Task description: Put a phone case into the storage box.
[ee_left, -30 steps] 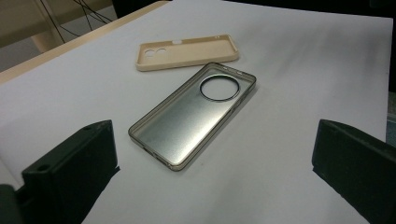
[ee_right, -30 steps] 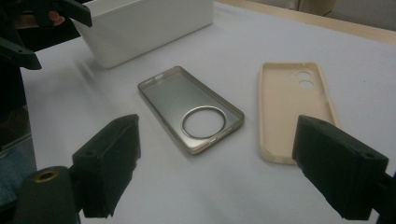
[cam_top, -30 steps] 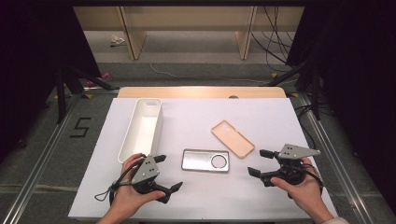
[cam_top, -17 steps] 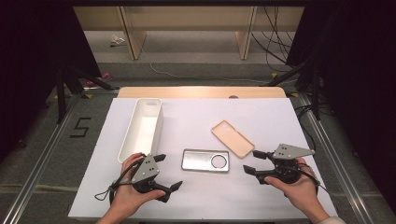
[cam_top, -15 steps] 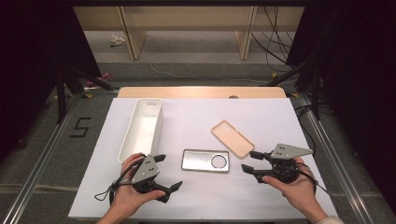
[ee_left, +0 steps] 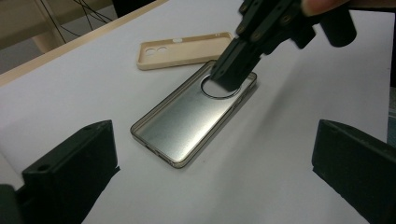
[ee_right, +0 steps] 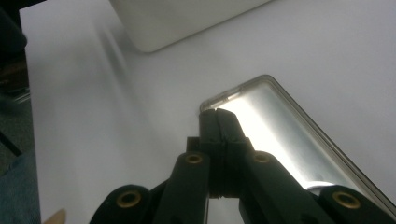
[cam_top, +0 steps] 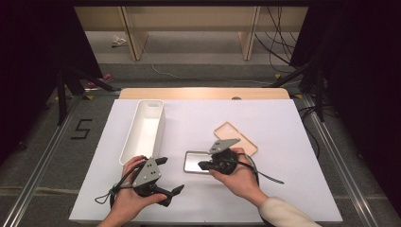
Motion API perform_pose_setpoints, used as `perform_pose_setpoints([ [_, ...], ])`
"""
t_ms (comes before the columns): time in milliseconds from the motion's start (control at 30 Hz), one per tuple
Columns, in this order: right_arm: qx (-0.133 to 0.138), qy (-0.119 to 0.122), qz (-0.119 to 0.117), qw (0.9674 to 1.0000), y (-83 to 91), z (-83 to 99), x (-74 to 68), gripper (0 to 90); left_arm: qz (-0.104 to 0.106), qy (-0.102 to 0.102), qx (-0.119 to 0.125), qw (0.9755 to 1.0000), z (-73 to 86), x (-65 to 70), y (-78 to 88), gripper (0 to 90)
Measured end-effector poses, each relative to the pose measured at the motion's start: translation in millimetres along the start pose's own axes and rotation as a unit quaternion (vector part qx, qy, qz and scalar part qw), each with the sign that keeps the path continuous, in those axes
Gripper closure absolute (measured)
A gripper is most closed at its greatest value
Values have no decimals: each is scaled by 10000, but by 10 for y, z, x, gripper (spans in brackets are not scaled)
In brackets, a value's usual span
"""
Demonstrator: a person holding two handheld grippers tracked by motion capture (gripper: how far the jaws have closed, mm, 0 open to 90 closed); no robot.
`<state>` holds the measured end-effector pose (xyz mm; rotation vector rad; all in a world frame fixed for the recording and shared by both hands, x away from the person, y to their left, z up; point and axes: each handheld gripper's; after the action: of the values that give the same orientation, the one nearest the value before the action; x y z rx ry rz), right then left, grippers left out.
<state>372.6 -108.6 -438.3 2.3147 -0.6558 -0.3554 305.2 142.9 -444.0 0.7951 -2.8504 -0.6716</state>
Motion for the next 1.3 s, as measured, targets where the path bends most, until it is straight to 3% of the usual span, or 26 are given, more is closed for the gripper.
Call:
perform_pose_setpoints([
  [100, -234, -284, 85, 9993, -247, -154, -6, 900, -27, -26, -11, 10000, 1, 7, 16, 0],
  [233, -507, -398, 168, 9978, -460, -185, 16, 900, -32, -32, -18, 10000, 1, 11, 19, 0],
  [533, -833, -483, 180, 9952, -672, -179, -16, 900, -24, -64, -57, 10000, 5, 11, 17, 0],
  [933, -1036, -561, 218, 9928, -730, -173, -40, 900, -17, -62, -69, 10000, 7, 11, 20, 0],
  [1300, -1314, -360, 27, 9907, -630, -137, -136, 900, -5, -38, -53, 10000, 8, 8, 26, 0],
])
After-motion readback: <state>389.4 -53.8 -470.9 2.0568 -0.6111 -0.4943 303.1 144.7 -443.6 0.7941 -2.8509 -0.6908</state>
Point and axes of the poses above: each handheld gripper's, and its own axes: y roughly backward along the jaws, z roughly out of its underside, x roughly to its right, and after that the axes turned 4 degrees about z, right-handed
